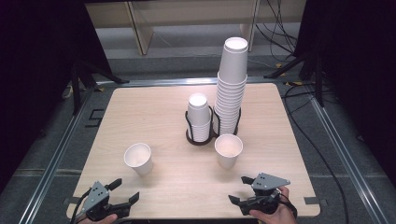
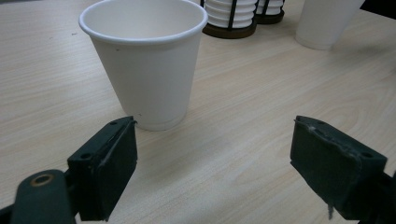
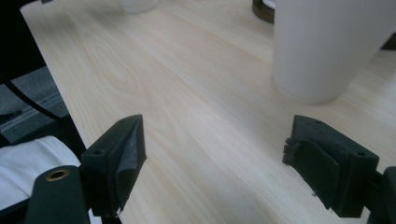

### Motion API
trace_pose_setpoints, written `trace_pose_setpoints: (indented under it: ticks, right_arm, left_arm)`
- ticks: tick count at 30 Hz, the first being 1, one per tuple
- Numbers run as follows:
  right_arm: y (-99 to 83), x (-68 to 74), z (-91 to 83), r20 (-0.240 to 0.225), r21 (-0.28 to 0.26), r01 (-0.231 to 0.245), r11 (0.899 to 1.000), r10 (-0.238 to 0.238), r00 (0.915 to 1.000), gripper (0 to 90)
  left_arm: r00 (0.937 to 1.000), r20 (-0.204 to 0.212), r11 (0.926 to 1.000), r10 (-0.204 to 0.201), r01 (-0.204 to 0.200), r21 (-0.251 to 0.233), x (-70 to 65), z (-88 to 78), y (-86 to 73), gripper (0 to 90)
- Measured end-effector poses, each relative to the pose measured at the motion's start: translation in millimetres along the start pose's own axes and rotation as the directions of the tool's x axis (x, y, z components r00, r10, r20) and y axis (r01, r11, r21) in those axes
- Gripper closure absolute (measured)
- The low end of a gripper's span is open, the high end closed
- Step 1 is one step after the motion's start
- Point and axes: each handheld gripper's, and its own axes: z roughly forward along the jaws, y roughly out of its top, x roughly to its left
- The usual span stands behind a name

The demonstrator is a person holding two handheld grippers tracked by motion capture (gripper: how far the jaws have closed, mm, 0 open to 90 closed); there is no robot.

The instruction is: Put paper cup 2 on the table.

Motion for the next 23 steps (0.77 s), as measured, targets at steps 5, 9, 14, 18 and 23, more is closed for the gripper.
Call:
trace_pose_setpoints:
  ticks: [5, 9, 14, 18, 23]
  right_arm:
    - [-10.4, -2.2, -4.6, 0.02, 0.02, -0.024, 1.0, 0.023, 0.9995, 19.0]
    - [-16.5, -1.4, -7.0, 0.022, 0.03, -0.045, 0.999, 0.045, 0.9988, 18.6]
    - [-20.1, -0.9, -8.2, 0.019, 0.035, -0.044, 0.998, 0.043, 0.9989, 17.3]
    - [-19.6, -1.2, -8.6, 0.022, 0.036, -0.046, 0.998, 0.045, 0.9987, 17.1]
    - [-19.7, -0.6, -8.1, 0.032, 0.043, -0.044, 0.998, 0.042, 0.9986, 16.6]
  left_arm:
    - [1.0, -0.003, 0.9999, 0.007, -0.007, 0.007, -2.1, -0.1, 0.4, 14.7]
    - [1.0, 0.004, 1.0, 0.008, -0.008, -0.003, -1.4, -0.1, 0.6, 14.8]
    - [0.9999, 0.004, 0.9999, 0.01, -0.01, -0.007, -1.6, 0.6, 0.9, 14.7]
    - [1.0, 0.005, 0.9999, 0.001, -0.001, -0.012, -0.8, 0.5, 0.6, 14.7]
    - [1.0, 0.0, 1.0, 0.002, -0.002, -0.008, -0.7, -0.1, 0.7, 14.7]
